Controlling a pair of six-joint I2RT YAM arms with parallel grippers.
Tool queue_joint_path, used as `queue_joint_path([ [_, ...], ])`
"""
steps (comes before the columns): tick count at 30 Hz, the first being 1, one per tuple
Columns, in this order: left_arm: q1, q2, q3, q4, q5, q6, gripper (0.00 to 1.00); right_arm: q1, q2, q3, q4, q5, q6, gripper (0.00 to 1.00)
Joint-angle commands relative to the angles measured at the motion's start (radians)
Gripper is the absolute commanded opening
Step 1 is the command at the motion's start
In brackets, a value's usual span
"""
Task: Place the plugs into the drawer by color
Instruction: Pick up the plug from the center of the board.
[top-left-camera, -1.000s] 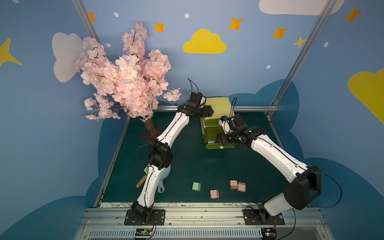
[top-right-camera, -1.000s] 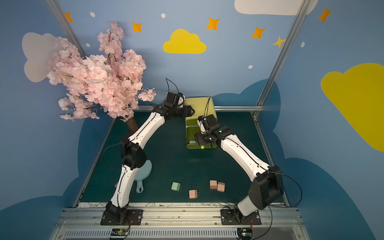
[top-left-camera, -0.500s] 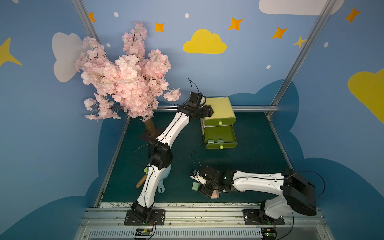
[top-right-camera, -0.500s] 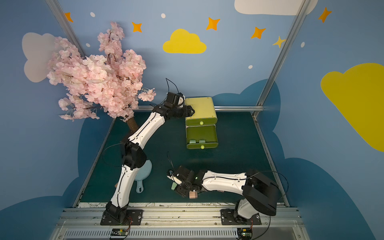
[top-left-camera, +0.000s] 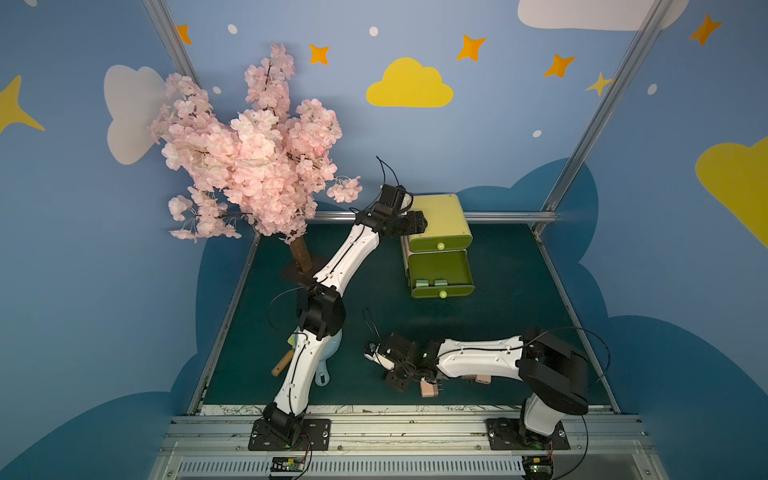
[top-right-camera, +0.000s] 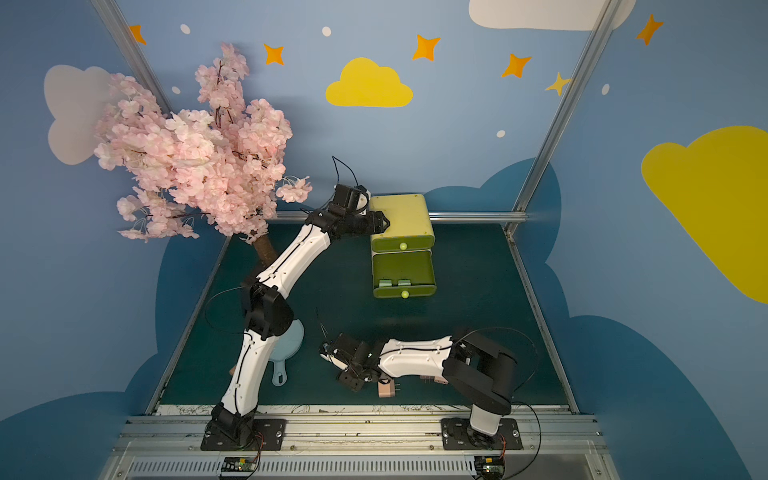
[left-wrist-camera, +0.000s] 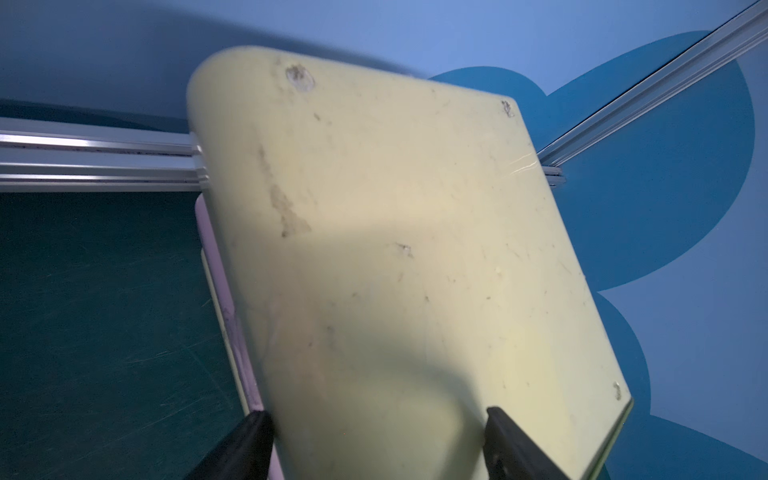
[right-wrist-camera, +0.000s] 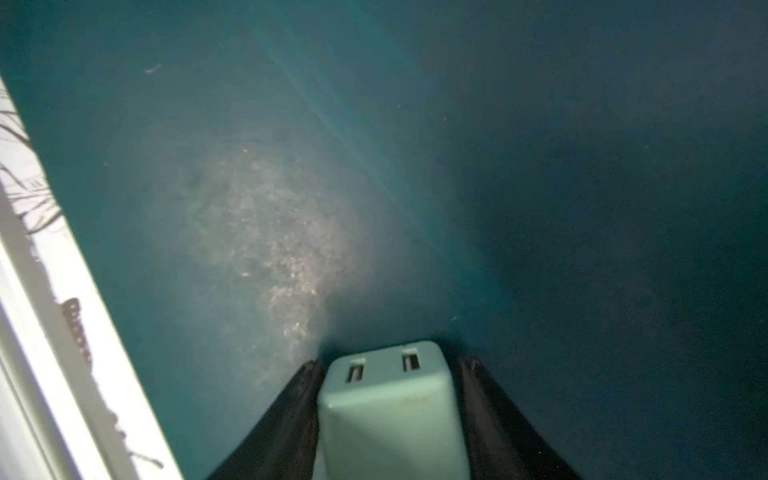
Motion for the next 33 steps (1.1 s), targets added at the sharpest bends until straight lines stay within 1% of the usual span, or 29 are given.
queue_joint_path([
  [1,-0.018,0.026,0.007,-0.066,0.0,0.026,0.8,0.003,-0.018,0.023,-0.027,0.029,-0.001,0.44],
  [3,-0.018,0.025,0.006,-0.066,-0.001,0.027,0.8,-0.003,-0.059,0.032,-0.069,0.074,0.005,0.37],
  [4,-0.017,0.023,0.007,-0.066,-0.002,0.028,0.8,-0.011,-0.097,0.031,-0.089,0.103,0.011,0.35],
  [6,-0.018,0.023,0.007,-0.068,-0.003,0.029,0.8,-0.046,-0.186,0.025,-0.135,0.171,0.03,0.34],
  [8,-0.018,0.023,0.005,-0.069,-0.005,0.028,0.8,-0.118,-0.292,0.02,-0.191,0.231,0.054,0.33],
  [10,-0.02,0.022,0.005,-0.069,-0.005,0.028,0.8,-0.238,-0.424,0.018,-0.244,0.242,0.072,0.32],
  [12,-0.02,0.022,0.005,-0.069,-0.006,0.031,0.8,-0.359,-0.53,0.013,-0.25,0.239,0.083,0.32],
  [14,-0.022,0.022,0.005,-0.069,-0.009,0.031,0.8,-0.468,-0.604,-0.006,-0.193,0.238,0.091,0.32],
  [16,-0.022,0.023,0.005,-0.069,-0.01,0.033,0.8,-0.578,-0.636,-0.02,-0.116,0.204,0.082,0.33],
  [19,-0.022,0.026,0.006,-0.069,-0.013,0.036,0.8,-0.703,-0.573,0.058,-0.143,0.15,0.107,0.33],
  [22,-0.021,0.026,0.006,-0.069,-0.014,0.037,0.8,-0.754,-0.495,0.11,-0.141,0.14,0.111,0.33],
  [26,-0.019,0.026,0.007,-0.069,-0.017,0.04,0.8,-0.787,-0.4,0.141,-0.089,0.131,0.113,0.33],
  [29,-0.018,0.029,0.006,-0.07,-0.017,0.04,0.8,-0.793,-0.321,0.188,-0.084,0.142,0.108,0.33],
  [33,-0.019,0.035,0.006,-0.071,-0.014,0.04,0.8,-0.798,-0.245,0.24,-0.085,0.158,0.135,0.33],
])
